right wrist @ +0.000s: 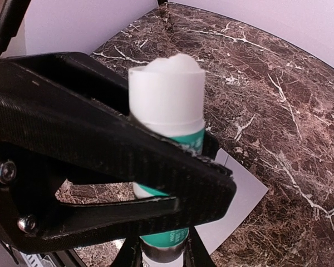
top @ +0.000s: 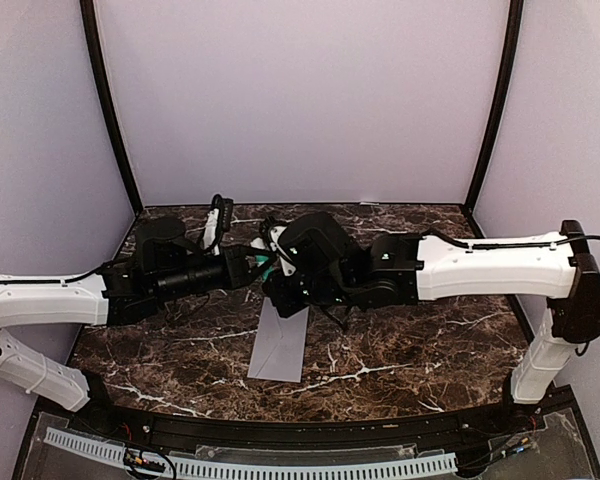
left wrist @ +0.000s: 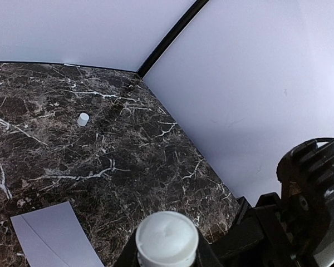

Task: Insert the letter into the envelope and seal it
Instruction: Screw the solid glue.

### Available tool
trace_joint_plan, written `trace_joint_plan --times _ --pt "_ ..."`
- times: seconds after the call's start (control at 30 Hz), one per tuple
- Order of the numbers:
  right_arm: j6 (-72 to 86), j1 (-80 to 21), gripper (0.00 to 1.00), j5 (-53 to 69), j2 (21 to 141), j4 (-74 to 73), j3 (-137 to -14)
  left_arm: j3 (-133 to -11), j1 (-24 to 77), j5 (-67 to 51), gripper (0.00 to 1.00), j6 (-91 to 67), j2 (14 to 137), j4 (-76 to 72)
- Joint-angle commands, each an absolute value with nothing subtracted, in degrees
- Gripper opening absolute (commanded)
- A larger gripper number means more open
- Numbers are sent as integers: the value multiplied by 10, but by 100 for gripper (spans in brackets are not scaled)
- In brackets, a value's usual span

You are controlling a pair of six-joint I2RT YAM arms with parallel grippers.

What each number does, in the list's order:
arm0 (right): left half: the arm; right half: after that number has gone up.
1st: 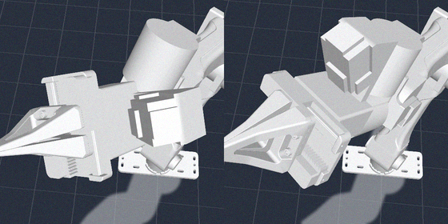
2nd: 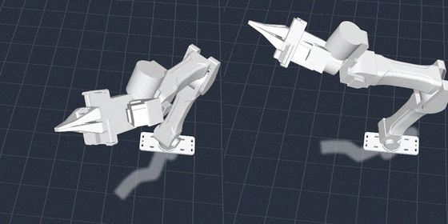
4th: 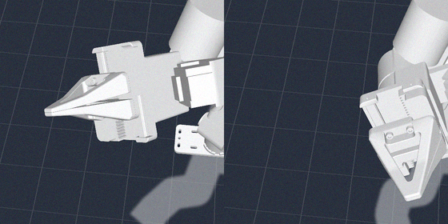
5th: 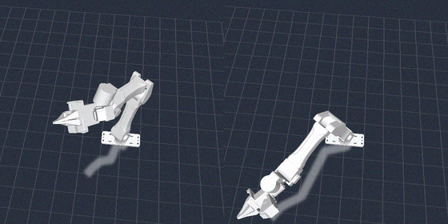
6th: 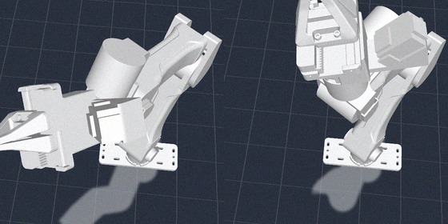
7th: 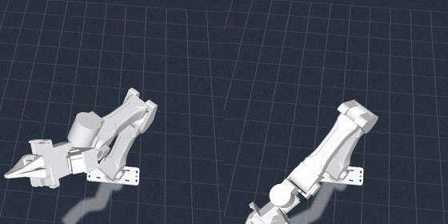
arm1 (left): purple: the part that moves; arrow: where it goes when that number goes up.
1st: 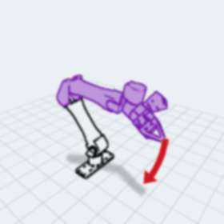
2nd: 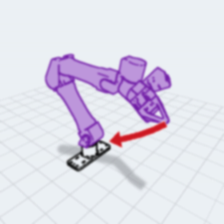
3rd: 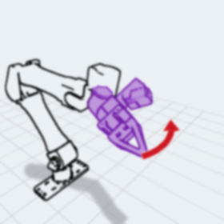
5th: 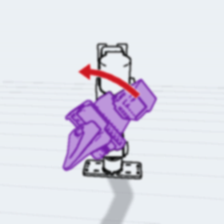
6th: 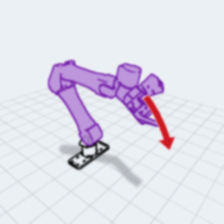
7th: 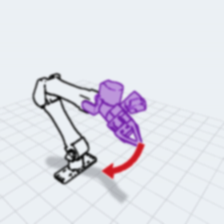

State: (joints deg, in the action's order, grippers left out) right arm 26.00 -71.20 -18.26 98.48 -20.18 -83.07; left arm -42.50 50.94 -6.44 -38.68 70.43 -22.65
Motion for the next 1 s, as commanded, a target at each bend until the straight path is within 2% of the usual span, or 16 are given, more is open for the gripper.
trace_joint_plan --times 0.0,0.17,0.4,0.5,0.63,0.73,0.83,0.97 --pt "267 -708 4 -223 989 -152 -854 -416 528 -126 0 -424 704 -257" --pt "252 -706 13 -151 943 -90 -804 -431 520 -157 0 -420 697 -257" --pt "257 -683 52 2 833 23 -690 -502 459 -283 0 -366 703 -181" --pt "274 -658 65 56 785 59 -635 -559 434 -322 0 -311 713 -122" --pt "296 -626 73 118 729 143 -552 -589 402 -386 0 -261 729 -100" --pt "313 -603 79 177 697 244 -486 -566 380 -473 0 -277 735 -194" --pt "328 -587 80 220 695 309 -456 -550 367 -549 0 -277 746 -288" --pt "329 -585 80 243 719 321 -472 -539 367 -621 0 -278 763 -344"
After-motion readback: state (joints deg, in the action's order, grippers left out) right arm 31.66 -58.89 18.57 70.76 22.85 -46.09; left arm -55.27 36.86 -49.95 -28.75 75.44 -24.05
